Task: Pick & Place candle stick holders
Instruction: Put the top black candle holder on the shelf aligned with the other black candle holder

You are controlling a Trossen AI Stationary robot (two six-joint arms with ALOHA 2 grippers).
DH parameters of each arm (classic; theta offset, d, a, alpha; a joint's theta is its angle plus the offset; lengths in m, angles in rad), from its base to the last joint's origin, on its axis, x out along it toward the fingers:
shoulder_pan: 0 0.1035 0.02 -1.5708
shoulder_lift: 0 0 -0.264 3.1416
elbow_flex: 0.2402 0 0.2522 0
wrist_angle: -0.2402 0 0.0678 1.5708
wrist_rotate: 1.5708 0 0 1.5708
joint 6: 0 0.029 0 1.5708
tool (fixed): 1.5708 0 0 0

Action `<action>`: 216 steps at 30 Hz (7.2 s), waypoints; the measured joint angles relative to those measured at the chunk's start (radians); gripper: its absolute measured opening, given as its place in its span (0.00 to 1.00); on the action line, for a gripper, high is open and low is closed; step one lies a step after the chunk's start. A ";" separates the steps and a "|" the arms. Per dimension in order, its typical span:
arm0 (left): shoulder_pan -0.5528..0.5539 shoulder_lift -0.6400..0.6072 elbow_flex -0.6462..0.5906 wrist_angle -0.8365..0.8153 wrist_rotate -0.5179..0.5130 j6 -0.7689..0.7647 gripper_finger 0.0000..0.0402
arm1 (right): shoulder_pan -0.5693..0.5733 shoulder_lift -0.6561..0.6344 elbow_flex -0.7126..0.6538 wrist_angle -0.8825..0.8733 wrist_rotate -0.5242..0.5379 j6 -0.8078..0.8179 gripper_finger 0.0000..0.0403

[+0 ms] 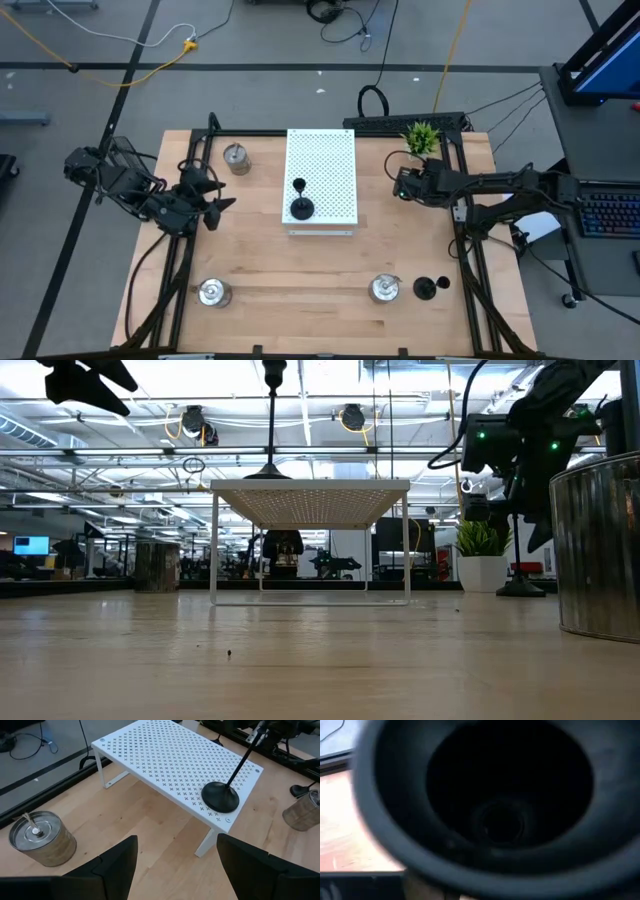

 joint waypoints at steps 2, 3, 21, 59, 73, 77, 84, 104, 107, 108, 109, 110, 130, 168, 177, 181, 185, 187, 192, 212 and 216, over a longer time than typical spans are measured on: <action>0.000 0.001 0.000 0.001 0.000 0.002 0.68 | -0.005 0.000 0.000 0.002 0.000 -0.005 0.43; 0.000 0.002 0.000 0.001 0.000 0.002 0.68 | -0.006 0.000 0.000 0.003 0.000 -0.007 0.41; 0.000 0.001 0.000 0.002 0.002 0.002 0.68 | -0.005 0.000 0.000 0.013 -0.004 -0.047 0.04; 0.001 0.003 0.000 0.190 -0.031 0.148 0.68 | 0.017 -0.455 0.021 0.530 -0.429 -0.774 0.02; 0.117 0.003 0.001 0.463 0.004 0.383 0.68 | 0.017 -0.341 0.431 0.361 -0.534 -1.045 0.02; 0.150 0.003 0.001 0.556 0.026 0.471 0.68 | 0.017 -0.251 0.548 0.351 -0.598 -1.114 0.02; 0.208 0.010 0.048 0.604 0.063 0.558 0.68 | 0.017 -0.059 0.726 0.349 -0.700 -1.221 0.02; 0.402 0.305 0.481 0.516 0.232 0.880 0.68 | 0.017 0.189 1.068 0.375 -0.832 -1.401 0.02; 0.449 0.369 0.556 0.502 0.296 0.927 0.68 | 0.017 0.208 1.072 0.375 -0.859 -1.411 0.02; 0.465 0.390 0.579 0.491 0.321 0.941 0.68 | 0.017 0.216 1.073 0.391 -0.873 -1.414 0.02; 0.483 0.411 0.601 0.493 0.347 0.956 0.68 | 0.017 0.223 1.074 0.401 -0.890 -1.416 0.02; 0.500 0.430 0.620 0.496 0.373 0.971 0.68 | 0.017 0.228 1.074 0.407 -0.902 -1.416 0.02; 0.744 0.741 0.868 0.408 0.802 1.021 0.68 | 0.017 0.247 1.075 0.463 -0.923 -1.439 0.02; 0.820 0.808 0.884 0.329 0.915 1.026 0.68 | 0.010 0.307 1.074 0.523 -0.973 -1.411 0.02; 0.820 0.817 0.884 0.329 0.866 1.050 0.66 | 0.010 0.307 1.074 0.523 -0.972 -1.411 0.02; 0.814 0.836 0.884 0.347 0.893 1.049 0.57 | 0.010 0.307 1.074 0.523 -0.975 -1.403 0.02; 0.817 0.857 0.884 0.359 0.927 1.053 0.44 | 0.016 0.307 1.074 0.513 -0.972 -1.403 0.02; 0.819 0.862 0.884 0.361 0.939 1.051 0.37 | 0.022 0.307 1.074 0.506 -0.970 -1.403 0.02; 0.821 0.861 0.884 0.359 0.954 1.061 0.22 | 0.022 0.307 1.073 0.489 -0.963 -1.400 0.02; 0.831 0.852 0.883 0.337 0.937 1.087 0.26 | 0.023 0.306 1.052 0.433 -0.919 -1.394 0.02; 0.831 0.851 0.883 0.304 0.912 1.095 0.29 | 0.023 0.307 1.047 0.435 -0.919 -1.393 0.02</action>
